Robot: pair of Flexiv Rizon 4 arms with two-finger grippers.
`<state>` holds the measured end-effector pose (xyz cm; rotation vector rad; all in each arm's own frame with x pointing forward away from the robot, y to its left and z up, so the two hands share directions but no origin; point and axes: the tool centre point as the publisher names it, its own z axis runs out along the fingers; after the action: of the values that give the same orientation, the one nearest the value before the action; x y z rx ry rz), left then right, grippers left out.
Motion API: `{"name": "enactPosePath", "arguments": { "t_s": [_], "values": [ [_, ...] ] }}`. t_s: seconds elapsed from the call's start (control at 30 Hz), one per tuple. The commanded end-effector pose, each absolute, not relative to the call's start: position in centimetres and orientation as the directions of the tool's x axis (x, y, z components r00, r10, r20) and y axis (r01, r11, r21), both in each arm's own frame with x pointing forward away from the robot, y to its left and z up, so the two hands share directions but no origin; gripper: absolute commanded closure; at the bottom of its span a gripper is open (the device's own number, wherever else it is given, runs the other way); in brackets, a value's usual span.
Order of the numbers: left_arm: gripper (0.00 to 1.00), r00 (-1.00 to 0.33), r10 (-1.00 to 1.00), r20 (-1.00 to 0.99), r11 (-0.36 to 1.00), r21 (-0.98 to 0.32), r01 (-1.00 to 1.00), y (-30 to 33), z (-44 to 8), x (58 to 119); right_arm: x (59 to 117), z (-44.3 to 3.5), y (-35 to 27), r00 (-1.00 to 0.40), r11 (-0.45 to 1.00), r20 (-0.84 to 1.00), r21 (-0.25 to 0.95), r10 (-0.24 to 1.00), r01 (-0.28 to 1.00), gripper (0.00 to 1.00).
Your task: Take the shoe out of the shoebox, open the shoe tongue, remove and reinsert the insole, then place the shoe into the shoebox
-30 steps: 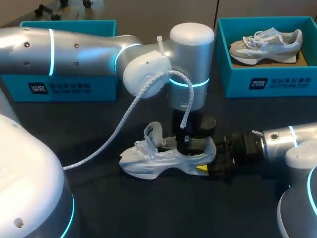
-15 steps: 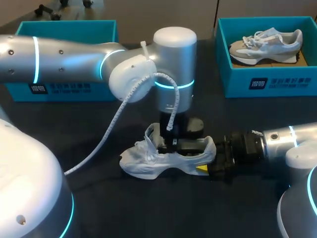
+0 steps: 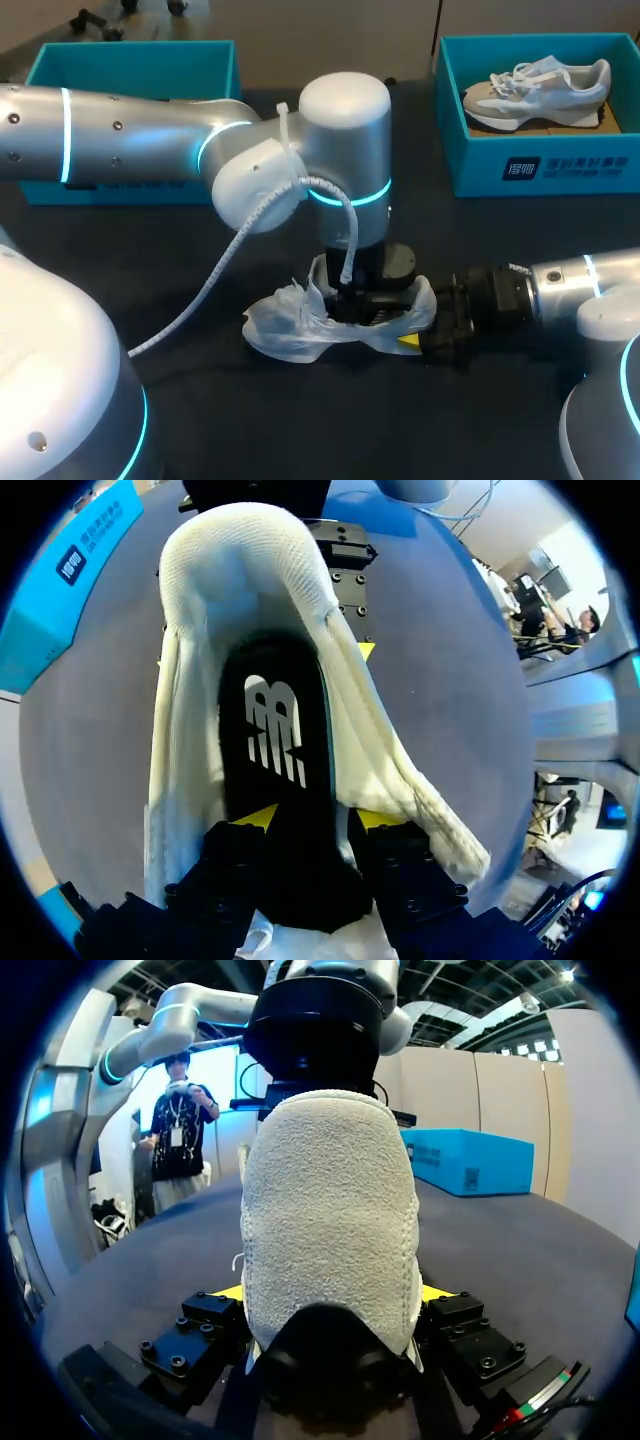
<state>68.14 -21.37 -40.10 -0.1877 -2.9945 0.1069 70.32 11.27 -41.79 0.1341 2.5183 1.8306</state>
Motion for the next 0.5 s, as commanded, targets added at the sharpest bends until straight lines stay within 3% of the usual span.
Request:
{"name": "enactPosePath", "arguments": {
  "t_s": [0.03,0.3,0.5],
  "values": [
    [0.57,-0.989,0.122,0.087,0.99,-0.074,0.116,-22.0,-40.8,67.6,70.4,-41.7,11.5,-0.996,0.308,0.03,0.95,0.087,0.055,1.0],
    [0.59,-0.996,0.092,-0.024,0.994,-0.065,0.093,-22.7,-41.6,68.7,70.4,-41.7,11.5,-0.996,0.308,0.03,0.95,0.087,0.055,1.0],
    [0.69,-0.994,0.053,-0.093,0.997,-0.053,0.058,-22.9,-41.8,70.0,70.4,-41.7,11.5,-0.996,0.308,0.03,0.95,0.087,0.055,1.0]
  ]
}}
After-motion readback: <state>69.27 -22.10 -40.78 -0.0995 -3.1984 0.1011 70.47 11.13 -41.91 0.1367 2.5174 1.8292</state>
